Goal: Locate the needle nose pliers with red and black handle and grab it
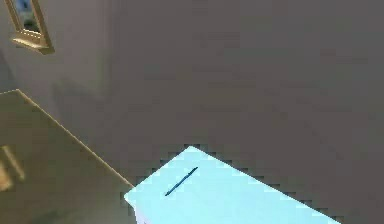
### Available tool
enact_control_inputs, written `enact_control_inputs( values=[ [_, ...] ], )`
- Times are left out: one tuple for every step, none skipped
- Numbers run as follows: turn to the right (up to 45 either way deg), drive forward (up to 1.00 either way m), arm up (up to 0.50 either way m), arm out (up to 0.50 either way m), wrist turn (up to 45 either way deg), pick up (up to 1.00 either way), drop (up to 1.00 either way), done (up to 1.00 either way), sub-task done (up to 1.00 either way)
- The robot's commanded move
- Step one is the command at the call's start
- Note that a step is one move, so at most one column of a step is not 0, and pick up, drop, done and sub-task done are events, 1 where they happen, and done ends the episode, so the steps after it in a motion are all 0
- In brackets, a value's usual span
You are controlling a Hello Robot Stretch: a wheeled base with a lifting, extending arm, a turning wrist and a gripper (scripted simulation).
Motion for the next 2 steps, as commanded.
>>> enact_control_inputs(
  values=[
    [-24.0,0.00,0.00,0.00,0.0,0.00,0.00,0.00,0.00],
    [0.0,0.00,0.50,0.00,0.0,0.00,0.00,0.00,0.00]
  ],
)
